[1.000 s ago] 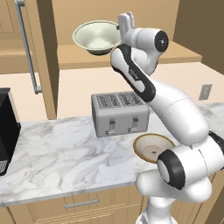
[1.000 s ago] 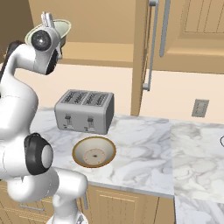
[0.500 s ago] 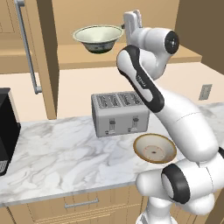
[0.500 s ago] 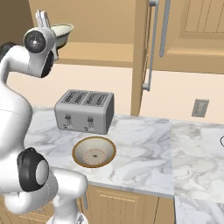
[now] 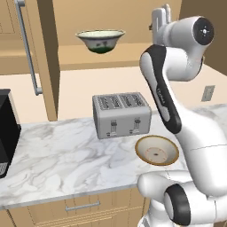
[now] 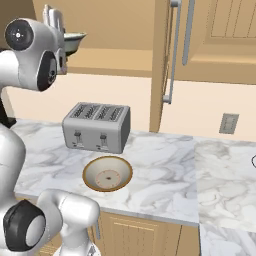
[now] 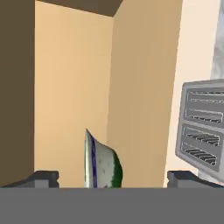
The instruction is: Open the cabinet. Pick the bowls from the counter and place them in the cabinet. Then close the cabinet.
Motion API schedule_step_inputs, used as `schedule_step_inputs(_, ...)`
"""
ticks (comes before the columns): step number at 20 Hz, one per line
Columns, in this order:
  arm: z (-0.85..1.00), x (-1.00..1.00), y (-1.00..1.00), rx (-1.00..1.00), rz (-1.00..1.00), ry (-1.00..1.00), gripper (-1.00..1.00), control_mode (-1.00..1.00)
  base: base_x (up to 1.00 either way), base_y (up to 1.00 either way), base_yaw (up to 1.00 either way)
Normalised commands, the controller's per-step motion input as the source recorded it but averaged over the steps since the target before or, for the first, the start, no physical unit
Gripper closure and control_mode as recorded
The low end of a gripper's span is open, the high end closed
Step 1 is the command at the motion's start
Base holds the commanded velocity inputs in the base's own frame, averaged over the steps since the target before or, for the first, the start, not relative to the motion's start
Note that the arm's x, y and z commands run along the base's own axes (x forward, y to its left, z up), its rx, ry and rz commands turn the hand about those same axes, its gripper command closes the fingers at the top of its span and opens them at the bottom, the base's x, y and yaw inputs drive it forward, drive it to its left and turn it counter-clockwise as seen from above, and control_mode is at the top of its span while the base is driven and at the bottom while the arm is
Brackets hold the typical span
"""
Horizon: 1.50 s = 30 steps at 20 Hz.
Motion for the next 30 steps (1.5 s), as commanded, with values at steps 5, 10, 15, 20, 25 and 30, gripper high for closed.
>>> schedule_step_inputs(5, -0.04, -1.0, -0.42, 0.0, -0.2, 0.32, -1.0, -1.0, 0.0, 0.0, 0.0)
schedule_step_inputs(10, -0.4, -0.8, -0.56, 0.0, -0.03, 0.06, -1.0, -1.0, 0.0, 0.0, 0.0)
schedule_step_inputs(15, -0.55, -0.75, -0.18, 0.0, 0.19, 0.03, -1.0, -1.0, 0.0, 0.0, 0.0)
schedule_step_inputs(20, -0.56, -0.37, 0.01, -0.07, 0.32, -0.08, -1.0, -1.0, 0.0, 0.0, 0.0)
schedule_step_inputs(25, -0.81, -0.06, 0.0, -0.03, 0.33, -0.01, -1.0, -1.0, 0.0, 0.0, 0.0)
schedule_step_inputs(30, -0.83, 0.0, 0.07, -0.01, 0.29, 0.01, -1.0, -1.0, 0.0, 0.0, 0.0)
